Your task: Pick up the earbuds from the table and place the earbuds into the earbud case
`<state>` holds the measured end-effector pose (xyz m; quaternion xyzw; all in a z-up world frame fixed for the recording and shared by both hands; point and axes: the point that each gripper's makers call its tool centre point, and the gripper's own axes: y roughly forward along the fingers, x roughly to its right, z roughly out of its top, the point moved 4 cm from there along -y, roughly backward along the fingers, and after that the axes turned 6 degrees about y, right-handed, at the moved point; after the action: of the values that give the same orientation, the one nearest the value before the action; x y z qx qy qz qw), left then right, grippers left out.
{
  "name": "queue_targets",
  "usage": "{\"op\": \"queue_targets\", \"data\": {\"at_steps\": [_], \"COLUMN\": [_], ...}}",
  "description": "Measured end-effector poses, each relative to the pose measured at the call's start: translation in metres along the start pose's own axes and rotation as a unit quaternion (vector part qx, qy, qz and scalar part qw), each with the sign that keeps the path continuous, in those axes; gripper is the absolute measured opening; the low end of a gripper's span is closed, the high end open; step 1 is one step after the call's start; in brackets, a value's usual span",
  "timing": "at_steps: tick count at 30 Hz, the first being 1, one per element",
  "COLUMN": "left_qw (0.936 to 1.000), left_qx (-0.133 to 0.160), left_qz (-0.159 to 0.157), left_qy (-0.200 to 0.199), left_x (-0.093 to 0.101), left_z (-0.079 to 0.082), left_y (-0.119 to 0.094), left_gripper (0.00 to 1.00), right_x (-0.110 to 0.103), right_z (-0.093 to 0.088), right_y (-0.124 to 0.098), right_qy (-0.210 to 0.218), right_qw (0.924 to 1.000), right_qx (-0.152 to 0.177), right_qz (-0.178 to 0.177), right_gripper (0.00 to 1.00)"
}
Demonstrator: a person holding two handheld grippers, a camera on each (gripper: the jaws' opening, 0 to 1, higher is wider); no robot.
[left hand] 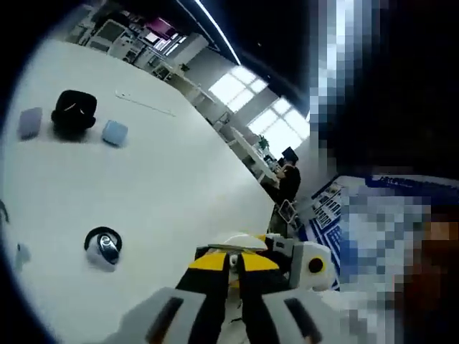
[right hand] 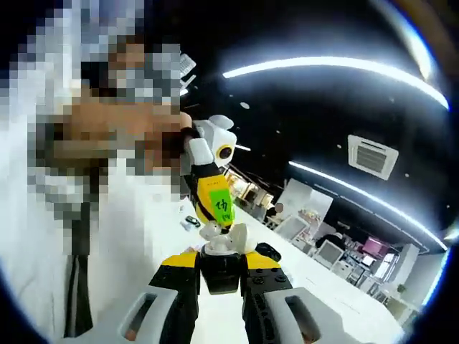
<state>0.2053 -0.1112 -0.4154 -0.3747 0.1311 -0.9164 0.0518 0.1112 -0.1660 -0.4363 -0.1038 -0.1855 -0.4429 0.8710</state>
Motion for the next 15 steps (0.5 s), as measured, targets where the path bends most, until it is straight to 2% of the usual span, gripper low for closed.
{"op": "queue_targets", "data": {"at_steps": [2, 3, 4, 7, 11, 12, 13, 14, 15], "left_qw": [0.9996, 0.9994, 0.9984, 0.9946, 0.9876, 0.9849, 0.9835, 0.9791, 0.979], "left_qx": [0.028, 0.032, 0.052, 0.079, 0.105, 0.111, 0.114, 0.13, 0.13], "left_qz": [-0.004, -0.009, -0.02, -0.047, -0.079, -0.088, -0.095, -0.102, -0.102], "left_qy": [0.003, -0.004, -0.014, -0.049, -0.087, -0.098, -0.104, -0.119, -0.12], "left_x": [-0.002, -0.002, 0.0, 0.002, 0.003, 0.004, 0.003, 0.002, -0.001], "left_z": [0.008, 0.008, 0.01, 0.009, 0.006, 0.005, 0.004, 0.007, 0.006], "left_y": [-0.001, -0.002, -0.001, -0.002, -0.007, -0.009, -0.01, -0.013, -0.015], "left_gripper": [0.07, 0.08, 0.08, 0.07, 0.07, 0.07, 0.07, 0.07, 0.07], "right_x": [-0.002, -0.001, 0.001, 0.013, 0.025, 0.025, 0.024, 0.023, 0.023], "right_z": [0.0, 0.001, 0.003, 0.0, -0.003, -0.002, -0.001, 0.001, 0.002], "right_y": [0.0, 0.0, -0.001, -0.002, -0.002, -0.002, -0.002, -0.001, -0.001], "right_qy": [0.028, 0.04, 0.064, 0.107, 0.097, 0.073, 0.071, 0.063, 0.042], "right_qw": [0.9996, 0.9991, 0.9978, 0.9939, 0.9948, 0.9967, 0.9969, 0.9973, 0.9984], "right_qx": [0.004, 0.008, 0.015, 0.025, 0.026, 0.025, 0.026, 0.028, 0.028], "right_qz": [0.005, 0.003, 0.006, 0.003, -0.018, -0.024, -0.023, -0.024, -0.025], "right_gripper": [0.2, 0.2, 0.2, 0.2, 0.2, 0.2, 0.2, 0.2, 0.2]}}
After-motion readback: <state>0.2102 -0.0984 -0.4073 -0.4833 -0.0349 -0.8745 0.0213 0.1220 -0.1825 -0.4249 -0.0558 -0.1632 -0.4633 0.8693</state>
